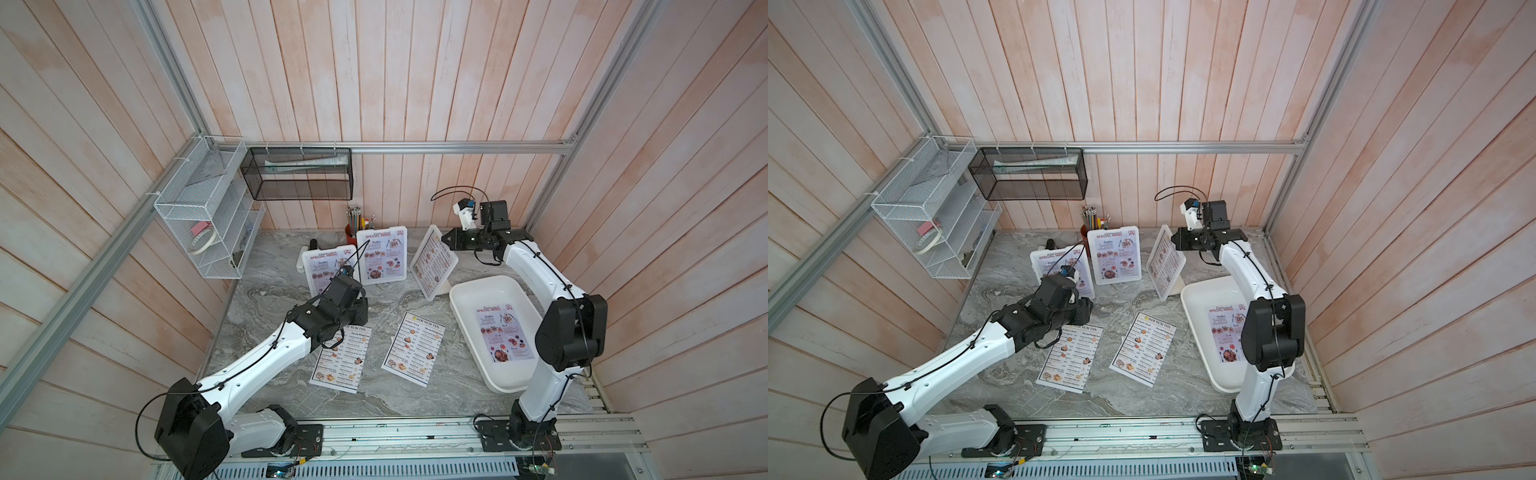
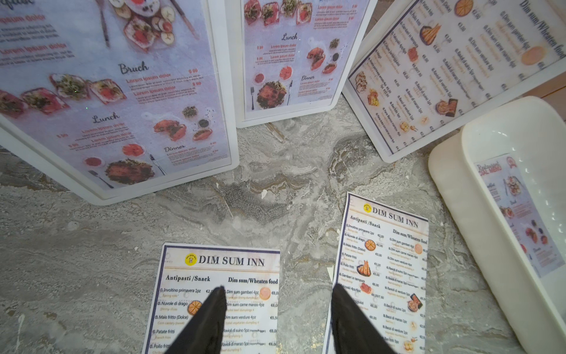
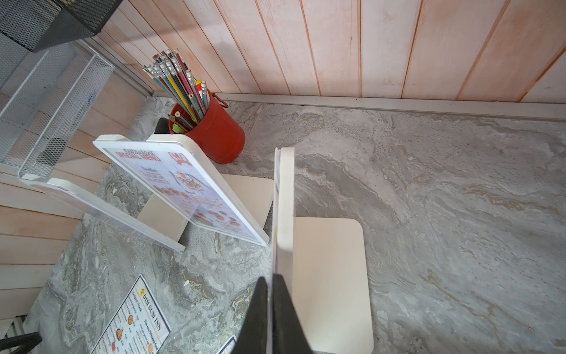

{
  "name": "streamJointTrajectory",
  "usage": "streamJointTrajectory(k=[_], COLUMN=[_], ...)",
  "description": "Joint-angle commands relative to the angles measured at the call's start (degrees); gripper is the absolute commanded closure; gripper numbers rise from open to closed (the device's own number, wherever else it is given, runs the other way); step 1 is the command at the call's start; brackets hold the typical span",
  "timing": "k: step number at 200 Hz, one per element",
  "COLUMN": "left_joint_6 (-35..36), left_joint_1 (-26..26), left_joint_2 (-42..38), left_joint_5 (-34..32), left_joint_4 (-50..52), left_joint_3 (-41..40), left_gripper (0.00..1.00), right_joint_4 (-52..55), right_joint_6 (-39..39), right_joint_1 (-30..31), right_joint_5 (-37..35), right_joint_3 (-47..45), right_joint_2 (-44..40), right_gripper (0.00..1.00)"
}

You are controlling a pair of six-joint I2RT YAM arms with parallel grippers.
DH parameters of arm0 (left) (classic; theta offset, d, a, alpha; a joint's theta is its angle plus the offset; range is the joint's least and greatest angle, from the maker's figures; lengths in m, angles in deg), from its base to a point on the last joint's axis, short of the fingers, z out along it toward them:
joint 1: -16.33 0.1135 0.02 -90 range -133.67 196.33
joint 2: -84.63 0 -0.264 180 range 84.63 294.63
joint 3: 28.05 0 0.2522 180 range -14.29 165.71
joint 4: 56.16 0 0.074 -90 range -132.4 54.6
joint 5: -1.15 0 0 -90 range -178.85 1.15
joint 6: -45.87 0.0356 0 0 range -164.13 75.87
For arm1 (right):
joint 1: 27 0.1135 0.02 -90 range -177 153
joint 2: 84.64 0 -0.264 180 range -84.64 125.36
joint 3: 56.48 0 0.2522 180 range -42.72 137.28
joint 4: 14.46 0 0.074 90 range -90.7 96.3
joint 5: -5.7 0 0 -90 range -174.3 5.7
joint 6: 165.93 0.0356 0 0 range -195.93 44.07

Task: Replace the menus in the menu holders
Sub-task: Take out the menu from the menu holder.

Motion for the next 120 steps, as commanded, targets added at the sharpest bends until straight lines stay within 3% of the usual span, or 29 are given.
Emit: streamJointTrajectory(k=[1,120], left_joint_6=[-0.10,-0.26], left_joint_1=[0.30,0.30], left_joint_2=[-0.95,-0.84], left_joint_5=[-0.85,-0.77], left_joint_4=[-0.15,-0.49], left_joint_3=[-0.54,-0.78], left_gripper=[0.43,0.43], right_joint_4=[-1.35,1.37], right_joint_6=[1.21,-0.27], right_joint_1=[-0.74,-0.15], right_joint_5=[1.97,2.29], right_joint_3=[-0.96,-1.28], right_joint_2=[-2.21,-0.35], right_gripper=[0.92,0.78])
